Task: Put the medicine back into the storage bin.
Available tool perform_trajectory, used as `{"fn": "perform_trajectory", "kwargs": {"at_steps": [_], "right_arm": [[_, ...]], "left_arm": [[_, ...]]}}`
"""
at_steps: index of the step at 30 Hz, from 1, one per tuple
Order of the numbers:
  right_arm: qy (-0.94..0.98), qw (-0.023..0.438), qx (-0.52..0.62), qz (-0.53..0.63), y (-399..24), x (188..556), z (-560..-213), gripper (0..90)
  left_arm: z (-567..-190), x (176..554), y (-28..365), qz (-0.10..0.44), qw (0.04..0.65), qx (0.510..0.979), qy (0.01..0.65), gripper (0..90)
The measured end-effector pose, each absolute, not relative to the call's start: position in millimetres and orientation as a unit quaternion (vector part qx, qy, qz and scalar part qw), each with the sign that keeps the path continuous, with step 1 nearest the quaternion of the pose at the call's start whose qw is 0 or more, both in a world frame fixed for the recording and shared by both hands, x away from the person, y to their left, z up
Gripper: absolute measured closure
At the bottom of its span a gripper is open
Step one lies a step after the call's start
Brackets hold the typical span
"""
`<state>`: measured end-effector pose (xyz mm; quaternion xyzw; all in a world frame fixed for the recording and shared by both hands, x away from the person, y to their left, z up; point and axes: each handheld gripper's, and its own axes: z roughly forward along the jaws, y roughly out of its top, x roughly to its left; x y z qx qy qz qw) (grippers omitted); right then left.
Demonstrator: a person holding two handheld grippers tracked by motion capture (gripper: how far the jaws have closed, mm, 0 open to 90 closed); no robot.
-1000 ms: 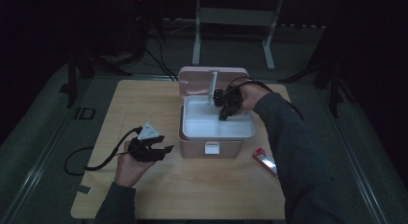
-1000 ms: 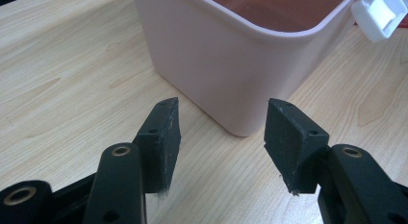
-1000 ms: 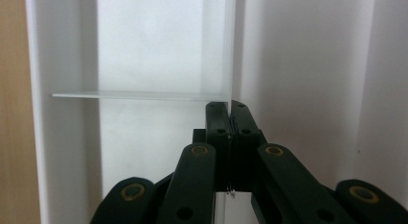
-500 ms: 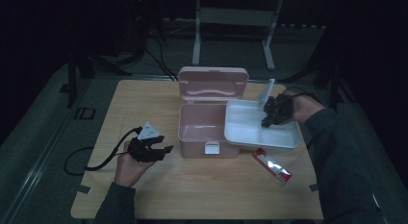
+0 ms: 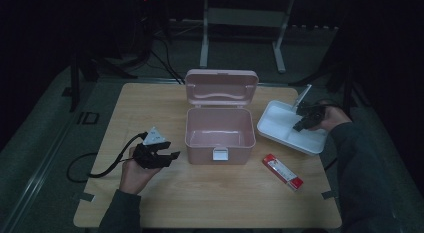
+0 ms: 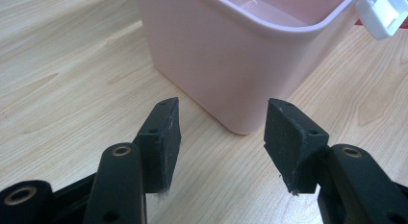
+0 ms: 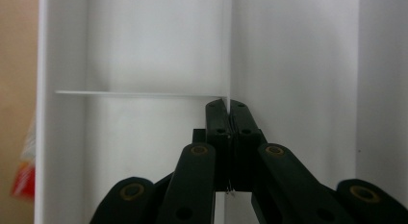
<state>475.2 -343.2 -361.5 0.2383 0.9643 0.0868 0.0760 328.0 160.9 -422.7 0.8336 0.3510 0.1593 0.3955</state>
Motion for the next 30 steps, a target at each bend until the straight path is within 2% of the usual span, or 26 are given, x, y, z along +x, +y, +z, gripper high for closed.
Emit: {"fn": "perform_trajectory", "kwargs": {"at_steps": [6, 10, 17, 24, 30], "right_arm": [[0.956, 0.065, 0.279, 0.066, -337, 496, -411, 89.1], [0.955, 0.051, 0.284, 0.062, -331, 498, -425, 86.5], [0.955, 0.055, 0.282, 0.072, -324, 494, -415, 73.7], [0.952, 0.059, 0.291, 0.08, -319, 485, -411, 65.5], [0.947, 0.061, 0.305, 0.086, -316, 476, -406, 62.1]], "left_arm": [[-422, 327, 164, 0.162, 0.4, 0.829, 0.356, 46.8], [-421, 327, 165, 0.162, 0.402, 0.827, 0.358, 46.8], [-421, 327, 166, 0.164, 0.402, 0.827, 0.357, 46.8], [-420, 326, 167, 0.165, 0.403, 0.825, 0.359, 46.8], [-420, 326, 167, 0.165, 0.404, 0.825, 0.359, 46.8]]}}
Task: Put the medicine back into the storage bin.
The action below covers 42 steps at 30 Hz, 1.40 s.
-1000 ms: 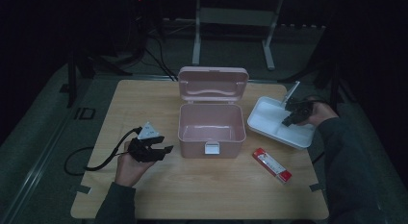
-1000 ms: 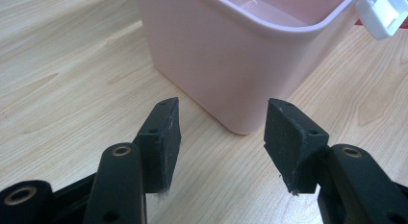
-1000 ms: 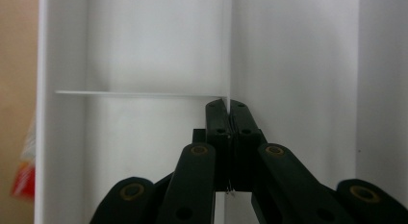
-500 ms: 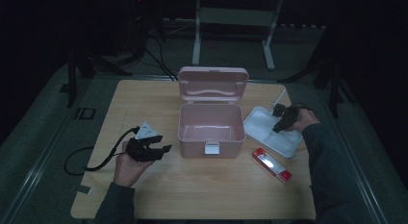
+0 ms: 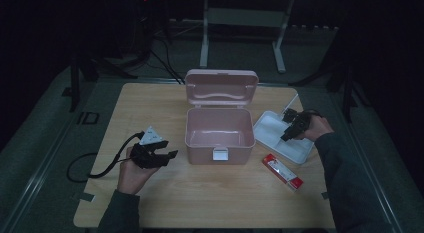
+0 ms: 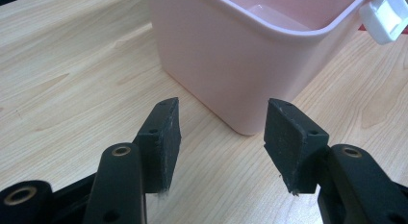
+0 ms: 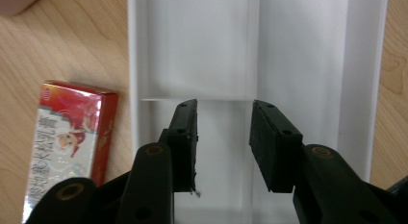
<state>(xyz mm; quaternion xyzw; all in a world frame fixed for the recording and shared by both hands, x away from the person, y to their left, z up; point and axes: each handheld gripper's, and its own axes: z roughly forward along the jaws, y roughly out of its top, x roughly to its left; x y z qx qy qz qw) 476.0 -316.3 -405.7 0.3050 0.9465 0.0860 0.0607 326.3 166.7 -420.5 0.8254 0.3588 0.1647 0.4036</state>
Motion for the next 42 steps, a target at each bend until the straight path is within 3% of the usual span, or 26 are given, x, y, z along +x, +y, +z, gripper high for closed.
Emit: {"fn": "perform_trajectory", "kwargs": {"at_steps": [20, 42], "right_arm": [[0.944, 0.057, 0.314, 0.085, -306, 450, -394, 49.9], [0.946, 0.051, 0.31, 0.074, -294, 420, -395, 47.4]], "left_arm": [[-421, 326, 167, 0.166, 0.402, 0.826, 0.358, 46.8], [-421, 325, 167, 0.168, 0.404, 0.826, 0.356, 46.8]]}}
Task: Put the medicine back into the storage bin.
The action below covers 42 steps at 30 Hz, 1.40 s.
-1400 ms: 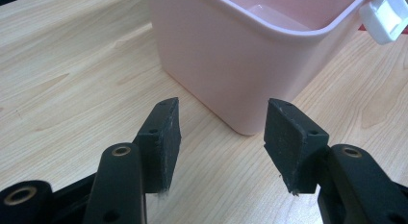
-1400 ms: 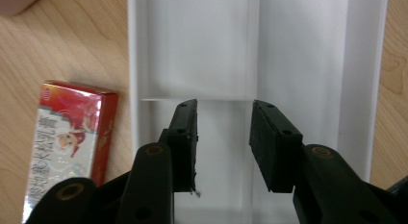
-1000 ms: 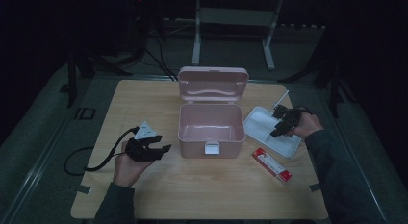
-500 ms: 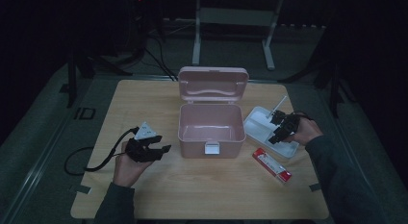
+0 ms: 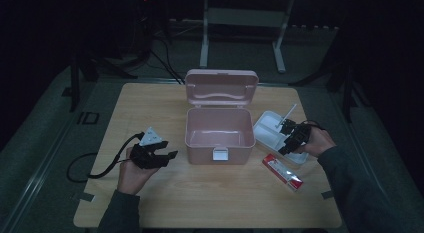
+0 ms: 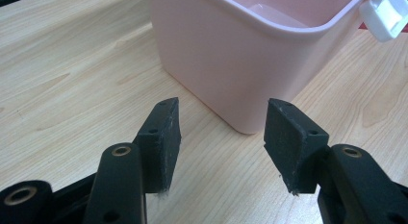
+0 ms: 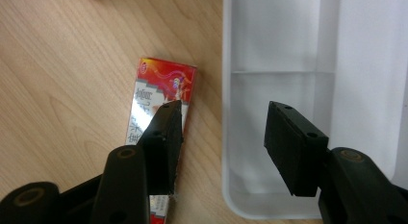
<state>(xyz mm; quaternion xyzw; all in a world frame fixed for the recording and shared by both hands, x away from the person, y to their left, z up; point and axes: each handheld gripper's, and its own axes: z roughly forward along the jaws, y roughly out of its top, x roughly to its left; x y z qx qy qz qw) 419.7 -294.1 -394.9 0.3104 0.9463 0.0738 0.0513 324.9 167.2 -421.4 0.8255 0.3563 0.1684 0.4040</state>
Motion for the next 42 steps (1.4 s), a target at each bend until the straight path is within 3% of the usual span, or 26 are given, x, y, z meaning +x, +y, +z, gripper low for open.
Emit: {"fn": "perform_trajectory", "kwargs": {"at_steps": [13, 42], "right_arm": [[0.949, 0.039, 0.308, 0.065, -292, 401, -406, 48.2], [0.941, 0.007, 0.335, 0.055, -290, 374, -437, 39.5]], "left_arm": [[-421, 324, 168, 0.17, 0.404, 0.826, 0.356, 46.8], [-422, 324, 167, 0.169, 0.404, 0.826, 0.356, 46.8]]}}
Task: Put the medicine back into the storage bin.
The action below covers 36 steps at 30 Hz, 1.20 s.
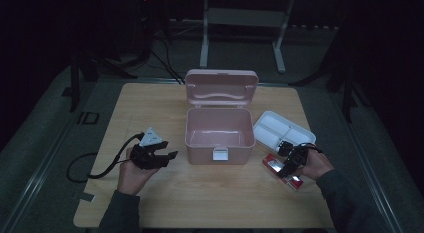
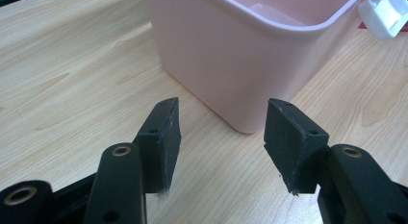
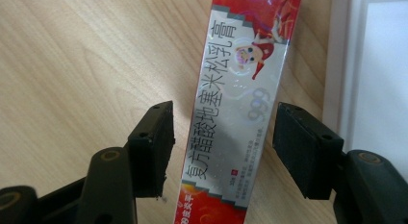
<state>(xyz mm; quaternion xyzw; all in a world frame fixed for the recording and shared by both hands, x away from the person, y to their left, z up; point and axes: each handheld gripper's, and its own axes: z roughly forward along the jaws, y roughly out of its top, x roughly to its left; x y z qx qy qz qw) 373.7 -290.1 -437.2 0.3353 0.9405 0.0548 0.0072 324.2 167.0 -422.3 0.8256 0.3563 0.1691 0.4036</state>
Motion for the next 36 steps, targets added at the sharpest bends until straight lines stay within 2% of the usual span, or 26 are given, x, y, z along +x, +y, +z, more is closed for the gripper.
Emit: {"fn": "perform_trajectory", "kwargs": {"at_steps": [5, 21, 36], "right_arm": [[0.941, 0.01, 0.336, 0.048, -289, 376, -443, 39.8], [0.948, 0.013, 0.318, 0.024, -283, 379, -449, 48.4], [0.955, 0.008, 0.298, 0.012, -281, 381, -452, 49.5]], "left_arm": [[-423, 324, 167, 0.168, 0.404, 0.825, 0.357, 46.8], [-423, 324, 168, 0.168, 0.404, 0.825, 0.358, 46.8], [-423, 324, 168, 0.167, 0.404, 0.825, 0.358, 46.8]]}}
